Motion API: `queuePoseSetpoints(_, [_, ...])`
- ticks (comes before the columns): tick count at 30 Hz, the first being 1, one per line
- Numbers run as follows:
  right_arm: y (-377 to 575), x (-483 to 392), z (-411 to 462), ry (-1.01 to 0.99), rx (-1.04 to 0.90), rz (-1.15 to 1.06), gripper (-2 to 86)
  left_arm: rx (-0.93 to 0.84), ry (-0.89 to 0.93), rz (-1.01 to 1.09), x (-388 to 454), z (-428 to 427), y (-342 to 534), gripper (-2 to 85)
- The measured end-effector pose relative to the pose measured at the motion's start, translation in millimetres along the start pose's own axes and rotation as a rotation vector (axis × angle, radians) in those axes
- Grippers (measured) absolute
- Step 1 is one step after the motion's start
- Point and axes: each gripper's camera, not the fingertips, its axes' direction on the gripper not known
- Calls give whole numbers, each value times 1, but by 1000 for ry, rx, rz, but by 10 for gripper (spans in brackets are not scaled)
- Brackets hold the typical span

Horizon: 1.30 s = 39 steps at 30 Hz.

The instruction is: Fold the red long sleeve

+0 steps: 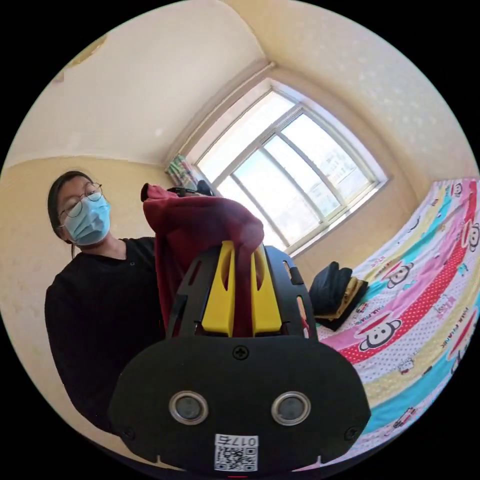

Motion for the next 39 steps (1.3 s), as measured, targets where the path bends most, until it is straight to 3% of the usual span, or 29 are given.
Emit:
queuePoseSetpoints(3, [-36,-86,-43,277,86,-139,32,13,-392,-215,-19,-24,19,-1])
queuePoseSetpoints(8, [-58,-173,-24,410,150,-272,36,23,-646,-333,-46,-10,45,-4])
queuePoseSetpoints(10, [-48,-187,-24,389,213,-263,38,54,-651,-373,-51,-3,59,-5])
queuePoseSetpoints(14, [-30,-220,-30,417,243,-324,40,188,-462,-432,-62,3,78,-6])
queuePoseSetpoints(19, [-39,-258,-34,522,261,-379,38,205,-485,-345,-54,24,31,-7])
queuePoseSetpoints(23, [-58,-250,-40,578,313,-292,37,235,-368,-386,-93,29,-11,-6])
queuePoseSetpoints(28, [-91,-154,-30,673,185,-103,37,161,-527,-575,-190,17,-3,-4])
queuePoseSetpoints(31, [-103,-40,-20,773,74,100,39,58,-588,-777,-293,6,43,-1])
queuePoseSetpoints(34, [-108,106,-4,876,-42,237,44,19,-590,-1000,-417,-5,114,6])
queuePoseSetpoints(36, [-96,246,9,993,-125,409,55,-95,-711,-1155,-516,-15,188,32])
queuePoseSetpoints(39, [-47,374,18,1030,-205,698,82,-55,-766,-1334,-569,-38,283,88])
